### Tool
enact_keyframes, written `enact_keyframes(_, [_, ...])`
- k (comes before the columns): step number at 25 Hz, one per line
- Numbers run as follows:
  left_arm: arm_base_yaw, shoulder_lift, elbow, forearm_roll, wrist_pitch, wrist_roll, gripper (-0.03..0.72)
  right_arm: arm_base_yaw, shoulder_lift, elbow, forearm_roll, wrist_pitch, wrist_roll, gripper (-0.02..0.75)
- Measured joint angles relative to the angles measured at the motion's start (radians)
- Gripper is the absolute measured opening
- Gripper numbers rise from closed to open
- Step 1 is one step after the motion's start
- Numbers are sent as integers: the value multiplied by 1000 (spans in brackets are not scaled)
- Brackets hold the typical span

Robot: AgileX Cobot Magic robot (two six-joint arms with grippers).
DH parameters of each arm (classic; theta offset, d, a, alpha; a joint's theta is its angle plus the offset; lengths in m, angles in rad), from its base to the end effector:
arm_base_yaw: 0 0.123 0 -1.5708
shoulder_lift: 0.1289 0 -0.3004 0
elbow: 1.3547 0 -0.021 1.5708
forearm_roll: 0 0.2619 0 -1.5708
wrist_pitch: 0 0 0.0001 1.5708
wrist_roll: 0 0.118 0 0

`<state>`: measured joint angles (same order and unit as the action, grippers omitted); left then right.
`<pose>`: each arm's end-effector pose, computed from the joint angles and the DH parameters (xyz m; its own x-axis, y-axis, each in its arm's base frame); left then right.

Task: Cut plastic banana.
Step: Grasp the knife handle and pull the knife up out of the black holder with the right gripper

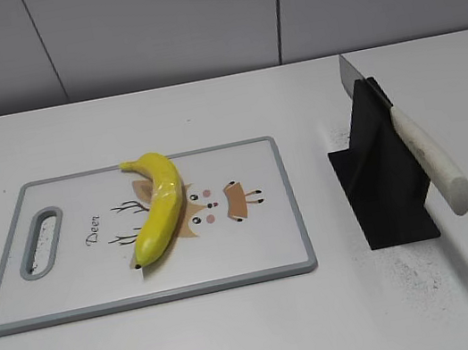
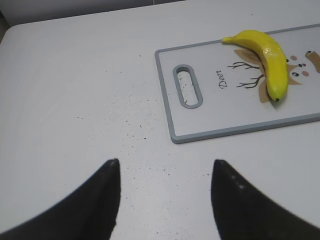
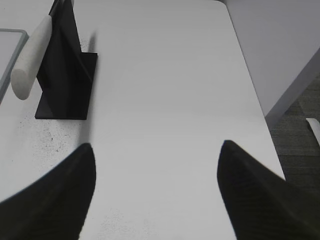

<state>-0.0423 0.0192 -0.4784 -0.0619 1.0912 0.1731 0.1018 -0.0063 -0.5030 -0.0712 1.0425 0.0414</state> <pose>0.0162 -0.0072 0.2603 -0.4989 0.1650 -0.8508 0.1627 0.9821 0.0951 0.0137 -0.0059 0.2735 -0.4284 -0.0383 -0.9028 -0.0439 0.9988 -0.0215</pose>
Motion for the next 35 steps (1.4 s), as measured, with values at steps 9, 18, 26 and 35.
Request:
enact_keyframes(9, [0,0,0,-2,0,0,553,0,0,0,0,1,0,573])
enact_keyframes(18, [0,0,0,-4,0,0,553,0,0,0,0,1,0,573])
enact_keyframes(26, [0,0,0,-1,0,0,553,0,0,0,-30,0,-1,573])
enact_keyframes(35, [0,0,0,-1,0,1,553,0,0,0,-30,0,-1,573])
